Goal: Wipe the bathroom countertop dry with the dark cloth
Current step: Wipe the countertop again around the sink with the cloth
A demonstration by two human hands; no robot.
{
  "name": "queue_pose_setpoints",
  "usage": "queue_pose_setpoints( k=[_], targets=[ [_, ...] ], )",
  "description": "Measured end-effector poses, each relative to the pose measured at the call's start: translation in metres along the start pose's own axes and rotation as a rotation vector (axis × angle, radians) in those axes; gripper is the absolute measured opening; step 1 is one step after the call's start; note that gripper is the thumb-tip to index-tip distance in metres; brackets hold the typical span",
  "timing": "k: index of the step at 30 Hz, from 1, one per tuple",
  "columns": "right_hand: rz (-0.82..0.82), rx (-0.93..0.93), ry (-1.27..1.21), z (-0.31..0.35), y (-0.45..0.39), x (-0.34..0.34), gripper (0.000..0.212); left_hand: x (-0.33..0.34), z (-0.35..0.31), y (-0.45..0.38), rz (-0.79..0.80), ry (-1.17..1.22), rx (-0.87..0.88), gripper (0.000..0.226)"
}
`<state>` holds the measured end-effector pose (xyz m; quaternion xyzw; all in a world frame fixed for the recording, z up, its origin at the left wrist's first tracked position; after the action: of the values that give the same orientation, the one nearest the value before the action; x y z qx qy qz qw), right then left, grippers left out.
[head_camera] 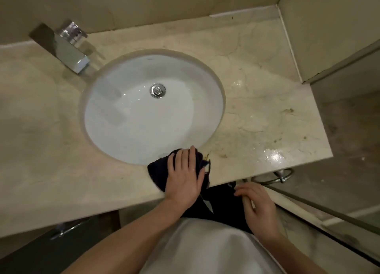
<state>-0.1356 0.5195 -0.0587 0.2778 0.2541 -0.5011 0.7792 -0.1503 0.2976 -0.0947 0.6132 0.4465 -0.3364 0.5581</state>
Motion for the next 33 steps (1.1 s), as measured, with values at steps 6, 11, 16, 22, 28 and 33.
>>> queue_pose_setpoints(
  k=[6, 11, 16, 22, 28, 33],
  targets=[
    [0.053, 0.088, 0.023, -0.013, -0.028, -0.021, 0.034, -0.006, -0.068, -0.037, -0.028, 0.077, -0.029, 0.074],
    [0.092, 0.1, 0.019, -0.034, -0.05, -0.046, 0.052, -0.01, -0.104, -0.065, -0.013, 0.069, -0.052, 0.077],
    [0.034, 0.088, 0.022, -0.071, -0.044, -0.09, 0.045, -0.014, -0.166, -0.099, -0.01, 0.046, 0.067, 0.076],
    [-0.072, 0.235, -0.017, -0.116, -0.02, -0.136, 0.046, -0.005, -0.296, -0.154, 0.023, -0.078, 0.259, 0.082],
    [-0.181, 0.3, -0.034, -0.147, -0.022, -0.18, 0.044, -0.003, -0.363, -0.163, 0.071, -0.139, 0.34, 0.086],
    [-0.095, 0.073, 0.076, -0.138, -0.041, -0.184, 0.042, -0.033, -0.318, -0.142, 0.037, 0.356, 0.485, 0.062]
  ],
)
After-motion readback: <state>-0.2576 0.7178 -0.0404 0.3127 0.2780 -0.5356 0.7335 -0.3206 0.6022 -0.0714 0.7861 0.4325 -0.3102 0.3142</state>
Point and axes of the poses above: each hand's wrist, its own y-axis away from the middle knuckle, its own x-axis out of the palm, z = x × y, the point moved 2 cm from there along -y, towards the middle knuckle, and after that the axes turned 10 degrees about z, right-handed, at the moved point
